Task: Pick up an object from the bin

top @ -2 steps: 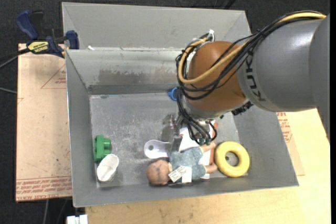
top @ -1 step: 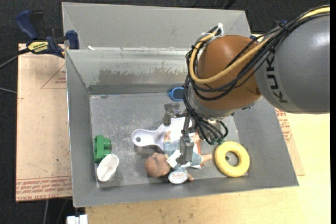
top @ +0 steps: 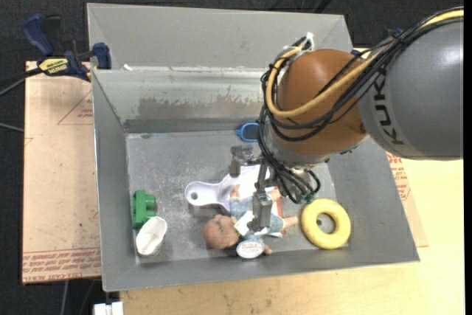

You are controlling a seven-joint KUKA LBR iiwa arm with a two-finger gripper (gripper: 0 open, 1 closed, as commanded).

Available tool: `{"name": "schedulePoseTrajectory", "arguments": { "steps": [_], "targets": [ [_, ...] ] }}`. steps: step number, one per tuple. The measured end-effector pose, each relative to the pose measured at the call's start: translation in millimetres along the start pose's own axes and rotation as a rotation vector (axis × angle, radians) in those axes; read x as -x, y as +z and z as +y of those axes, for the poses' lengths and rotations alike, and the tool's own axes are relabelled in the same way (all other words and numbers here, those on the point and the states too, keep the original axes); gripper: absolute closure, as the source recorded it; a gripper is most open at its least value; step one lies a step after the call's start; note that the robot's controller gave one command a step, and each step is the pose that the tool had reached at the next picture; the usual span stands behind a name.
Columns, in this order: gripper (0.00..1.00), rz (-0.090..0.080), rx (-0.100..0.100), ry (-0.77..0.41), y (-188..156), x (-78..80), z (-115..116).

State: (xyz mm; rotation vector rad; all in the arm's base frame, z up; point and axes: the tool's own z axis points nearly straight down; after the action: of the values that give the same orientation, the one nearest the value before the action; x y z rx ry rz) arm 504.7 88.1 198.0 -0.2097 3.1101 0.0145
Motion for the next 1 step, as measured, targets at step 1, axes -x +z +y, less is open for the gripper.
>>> {"name": "schedulePoseTrajectory", "arguments": {
  "steps": [1],
  "targets": [
    [0.0,-0.003,0.0,-0.046,11.9,38.0,-1.5]
  ]
}}
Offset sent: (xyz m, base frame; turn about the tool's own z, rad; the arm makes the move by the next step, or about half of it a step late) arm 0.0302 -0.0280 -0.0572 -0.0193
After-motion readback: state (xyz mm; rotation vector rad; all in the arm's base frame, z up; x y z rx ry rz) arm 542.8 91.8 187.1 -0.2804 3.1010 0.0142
